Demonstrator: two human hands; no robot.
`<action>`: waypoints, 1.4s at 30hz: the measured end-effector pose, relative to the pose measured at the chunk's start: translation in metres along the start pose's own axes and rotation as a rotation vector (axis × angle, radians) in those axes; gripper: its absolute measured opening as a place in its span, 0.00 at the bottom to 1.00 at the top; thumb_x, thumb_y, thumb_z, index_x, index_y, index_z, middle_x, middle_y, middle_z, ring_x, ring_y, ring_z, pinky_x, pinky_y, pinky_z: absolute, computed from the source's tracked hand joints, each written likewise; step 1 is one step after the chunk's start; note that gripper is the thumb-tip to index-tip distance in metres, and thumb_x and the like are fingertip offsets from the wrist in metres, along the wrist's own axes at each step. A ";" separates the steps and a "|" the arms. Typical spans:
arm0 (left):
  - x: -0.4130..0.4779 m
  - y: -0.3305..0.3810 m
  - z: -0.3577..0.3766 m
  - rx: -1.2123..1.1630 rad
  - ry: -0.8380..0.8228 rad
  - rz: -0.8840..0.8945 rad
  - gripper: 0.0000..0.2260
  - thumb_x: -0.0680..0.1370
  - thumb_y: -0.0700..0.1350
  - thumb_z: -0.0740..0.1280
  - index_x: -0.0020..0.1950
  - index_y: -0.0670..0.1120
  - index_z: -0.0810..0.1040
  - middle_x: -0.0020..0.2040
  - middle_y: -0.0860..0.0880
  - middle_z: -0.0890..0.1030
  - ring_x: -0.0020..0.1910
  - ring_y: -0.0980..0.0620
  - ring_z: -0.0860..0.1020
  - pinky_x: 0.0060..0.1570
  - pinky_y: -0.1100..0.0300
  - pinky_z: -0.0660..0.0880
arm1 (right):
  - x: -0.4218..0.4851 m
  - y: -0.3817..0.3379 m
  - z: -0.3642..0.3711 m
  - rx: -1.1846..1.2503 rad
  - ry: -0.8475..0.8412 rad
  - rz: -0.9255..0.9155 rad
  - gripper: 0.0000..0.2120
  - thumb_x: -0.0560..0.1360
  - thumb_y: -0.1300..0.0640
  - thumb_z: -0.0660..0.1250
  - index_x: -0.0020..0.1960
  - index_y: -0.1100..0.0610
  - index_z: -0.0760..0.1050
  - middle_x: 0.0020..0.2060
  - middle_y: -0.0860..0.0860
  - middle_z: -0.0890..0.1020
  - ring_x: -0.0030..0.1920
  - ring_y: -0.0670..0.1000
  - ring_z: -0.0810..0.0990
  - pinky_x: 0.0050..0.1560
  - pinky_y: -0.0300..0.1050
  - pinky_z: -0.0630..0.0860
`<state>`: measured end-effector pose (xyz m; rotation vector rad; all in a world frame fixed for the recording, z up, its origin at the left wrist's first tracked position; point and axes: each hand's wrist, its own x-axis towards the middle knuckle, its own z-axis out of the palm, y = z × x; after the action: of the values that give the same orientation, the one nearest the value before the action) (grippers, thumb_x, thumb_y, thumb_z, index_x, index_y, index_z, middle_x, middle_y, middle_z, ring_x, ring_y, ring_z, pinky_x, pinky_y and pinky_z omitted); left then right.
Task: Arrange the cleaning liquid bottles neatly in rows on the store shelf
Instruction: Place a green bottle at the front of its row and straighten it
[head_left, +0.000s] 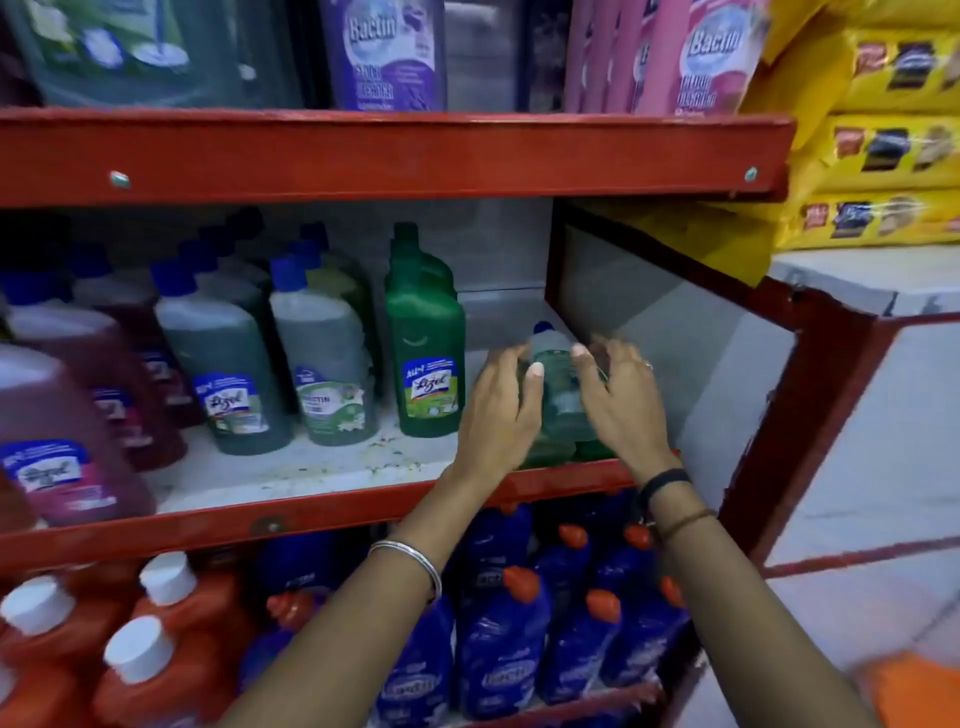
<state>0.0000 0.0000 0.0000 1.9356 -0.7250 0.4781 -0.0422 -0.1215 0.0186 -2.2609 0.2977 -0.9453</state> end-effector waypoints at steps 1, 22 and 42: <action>0.005 -0.005 0.011 0.023 -0.041 -0.055 0.18 0.79 0.52 0.53 0.64 0.44 0.68 0.61 0.43 0.75 0.62 0.47 0.71 0.63 0.52 0.69 | 0.006 0.007 0.001 -0.020 -0.013 0.033 0.21 0.78 0.46 0.56 0.58 0.62 0.73 0.56 0.62 0.78 0.58 0.61 0.75 0.55 0.50 0.71; 0.004 0.005 0.002 -0.757 -0.020 -0.567 0.15 0.77 0.39 0.62 0.61 0.52 0.65 0.53 0.51 0.77 0.50 0.50 0.79 0.51 0.56 0.78 | 0.009 -0.007 0.027 0.656 -0.247 0.515 0.09 0.72 0.54 0.68 0.45 0.61 0.79 0.42 0.58 0.84 0.44 0.58 0.84 0.47 0.52 0.82; -0.090 -0.093 -0.237 -0.129 0.150 -0.189 0.32 0.76 0.33 0.62 0.75 0.51 0.51 0.71 0.58 0.57 0.71 0.62 0.56 0.64 0.78 0.54 | -0.105 -0.191 0.159 0.947 -0.418 0.127 0.26 0.69 0.71 0.69 0.64 0.58 0.66 0.52 0.47 0.79 0.49 0.44 0.82 0.47 0.37 0.80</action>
<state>-0.0099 0.2696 -0.0099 1.8045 -0.4599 0.4432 -0.0133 0.1461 0.0028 -1.4696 -0.1730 -0.3810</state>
